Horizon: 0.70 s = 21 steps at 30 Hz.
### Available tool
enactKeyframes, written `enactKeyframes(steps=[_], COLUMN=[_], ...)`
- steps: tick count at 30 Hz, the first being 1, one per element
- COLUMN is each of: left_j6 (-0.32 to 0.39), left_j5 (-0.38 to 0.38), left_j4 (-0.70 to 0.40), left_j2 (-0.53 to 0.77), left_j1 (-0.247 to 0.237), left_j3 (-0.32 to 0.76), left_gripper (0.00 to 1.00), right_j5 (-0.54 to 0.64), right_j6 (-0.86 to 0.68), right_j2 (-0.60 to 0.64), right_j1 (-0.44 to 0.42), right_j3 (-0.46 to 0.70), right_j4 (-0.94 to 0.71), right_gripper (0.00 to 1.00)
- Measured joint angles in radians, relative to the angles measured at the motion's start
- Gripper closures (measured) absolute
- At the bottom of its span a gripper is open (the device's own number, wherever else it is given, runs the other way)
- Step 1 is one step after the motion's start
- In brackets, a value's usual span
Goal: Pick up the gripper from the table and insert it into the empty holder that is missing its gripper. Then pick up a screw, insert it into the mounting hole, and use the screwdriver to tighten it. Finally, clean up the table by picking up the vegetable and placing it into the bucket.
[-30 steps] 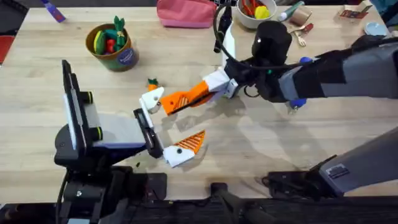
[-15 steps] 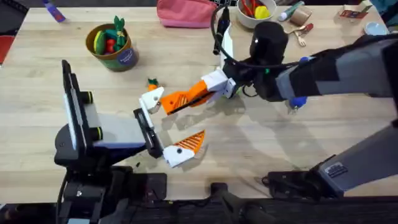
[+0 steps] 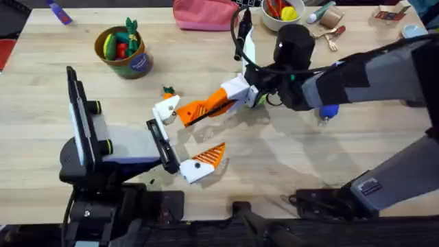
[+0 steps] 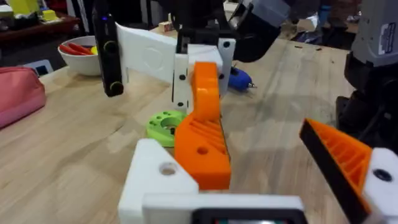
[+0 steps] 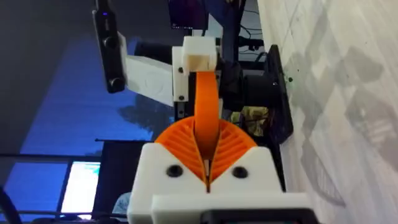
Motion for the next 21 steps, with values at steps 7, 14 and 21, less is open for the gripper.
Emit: enactKeyframes(steps=[7,14,21], left_j6=[0.0,0.0,0.0], left_j5=[-0.001,-0.001,0.005], left_j4=[0.0,0.0,0.0], left_j2=[0.0,0.0,0.0], left_j1=[0.002,0.002,0.001], left_j3=[0.0,0.0,0.0], left_gripper=[0.015,0.016,0.015], right_j5=[0.0,0.0,0.0], right_j6=[0.01,0.016,0.022], right_j2=[0.0,-0.001,-0.011], right_j1=[0.0,0.0,0.01], right_j3=[0.009,0.01,0.015], right_j4=[0.0,0.0,0.001], right_gripper=[0.993,0.993,0.993])
